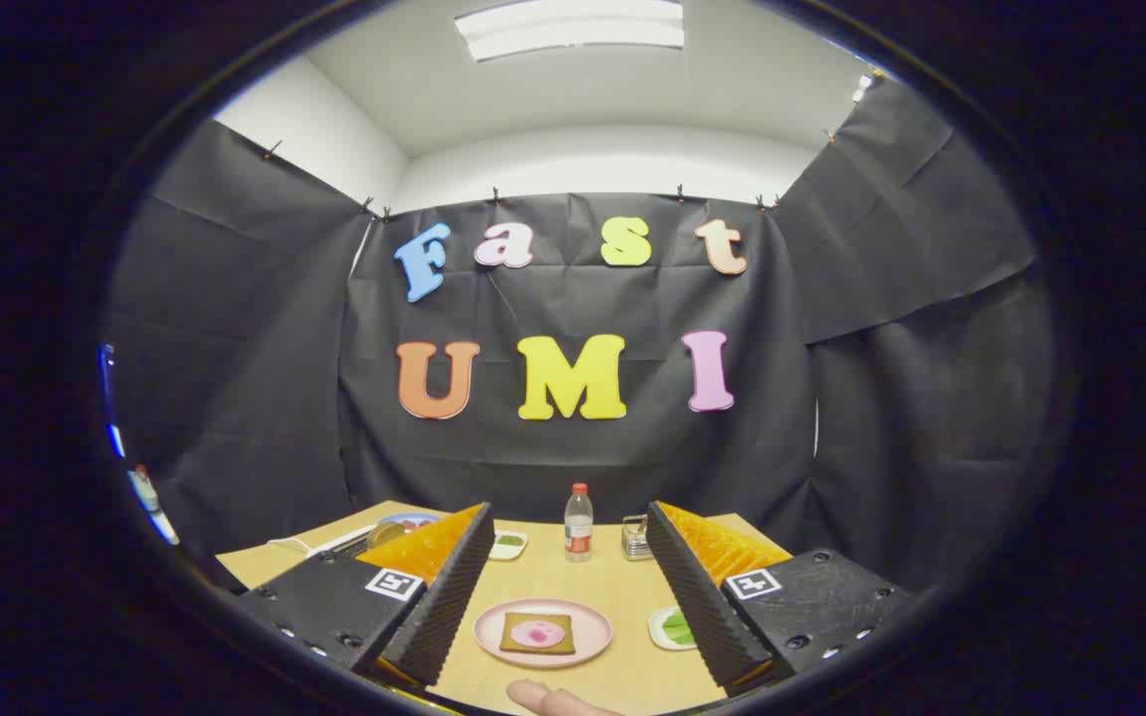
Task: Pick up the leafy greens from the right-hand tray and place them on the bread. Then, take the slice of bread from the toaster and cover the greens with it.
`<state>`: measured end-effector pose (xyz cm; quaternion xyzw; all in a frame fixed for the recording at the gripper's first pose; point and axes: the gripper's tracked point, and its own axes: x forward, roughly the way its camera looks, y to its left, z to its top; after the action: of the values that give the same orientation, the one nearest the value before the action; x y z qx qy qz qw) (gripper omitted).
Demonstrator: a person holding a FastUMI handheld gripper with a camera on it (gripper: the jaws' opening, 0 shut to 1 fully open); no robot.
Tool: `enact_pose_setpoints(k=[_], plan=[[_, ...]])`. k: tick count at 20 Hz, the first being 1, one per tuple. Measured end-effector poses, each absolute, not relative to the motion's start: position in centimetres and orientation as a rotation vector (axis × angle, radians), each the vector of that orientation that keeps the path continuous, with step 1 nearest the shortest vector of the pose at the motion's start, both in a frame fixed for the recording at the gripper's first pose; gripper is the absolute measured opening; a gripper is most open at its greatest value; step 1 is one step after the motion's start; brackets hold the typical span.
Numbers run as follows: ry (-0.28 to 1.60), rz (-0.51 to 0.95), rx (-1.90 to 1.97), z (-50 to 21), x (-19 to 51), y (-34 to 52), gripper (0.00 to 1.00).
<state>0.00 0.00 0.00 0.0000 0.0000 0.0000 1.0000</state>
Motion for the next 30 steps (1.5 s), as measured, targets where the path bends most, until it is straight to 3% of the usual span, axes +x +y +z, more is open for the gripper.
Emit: enact_pose_setpoints(k=[17, 30], plan=[[0.022, -0.086, -0.125, -3.0, 2.7, -5.6, 0.95], [0.300, -0.222, -0.161, -17.8, 12.9, -17.8, 0.93]])
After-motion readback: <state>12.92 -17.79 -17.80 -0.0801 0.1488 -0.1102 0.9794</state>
